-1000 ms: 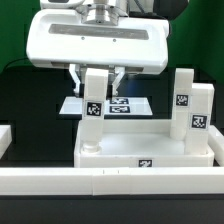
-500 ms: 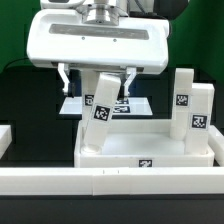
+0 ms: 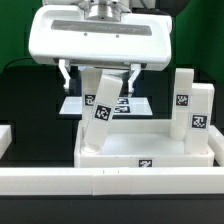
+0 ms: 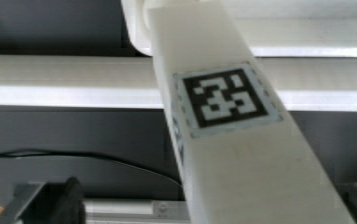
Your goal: Assemble desk
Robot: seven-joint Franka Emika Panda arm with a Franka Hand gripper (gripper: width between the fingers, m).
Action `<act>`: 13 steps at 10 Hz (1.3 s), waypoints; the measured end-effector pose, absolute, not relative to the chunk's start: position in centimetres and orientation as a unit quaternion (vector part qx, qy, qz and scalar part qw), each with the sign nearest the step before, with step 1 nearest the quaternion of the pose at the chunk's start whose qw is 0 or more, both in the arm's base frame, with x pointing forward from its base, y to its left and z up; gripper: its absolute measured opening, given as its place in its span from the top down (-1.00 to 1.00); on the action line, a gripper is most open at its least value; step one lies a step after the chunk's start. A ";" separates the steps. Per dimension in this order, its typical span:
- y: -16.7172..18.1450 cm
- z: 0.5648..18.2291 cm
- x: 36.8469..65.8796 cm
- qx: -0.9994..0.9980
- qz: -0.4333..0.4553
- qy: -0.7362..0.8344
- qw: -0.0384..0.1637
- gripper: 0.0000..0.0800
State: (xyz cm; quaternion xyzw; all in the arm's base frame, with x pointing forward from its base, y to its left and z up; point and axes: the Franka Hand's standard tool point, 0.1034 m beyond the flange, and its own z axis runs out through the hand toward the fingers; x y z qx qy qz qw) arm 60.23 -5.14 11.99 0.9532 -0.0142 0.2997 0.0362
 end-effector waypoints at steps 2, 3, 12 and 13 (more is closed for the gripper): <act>-5.4 12.8 60.4 0.953 0.302 -0.015 0.036 -0.62; -5.3 13.3 60.5 0.952 0.303 -0.015 0.035 -0.62; -2.3 13.5 60.3 0.990 0.134 -0.015 -0.047 -0.62; -2.2 13.1 60.1 0.993 0.098 -0.011 -0.058 -0.62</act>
Offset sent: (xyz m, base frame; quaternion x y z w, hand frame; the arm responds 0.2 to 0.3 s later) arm -0.0040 -0.0006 0.0193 -0.0012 -0.0189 0.0012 0.9998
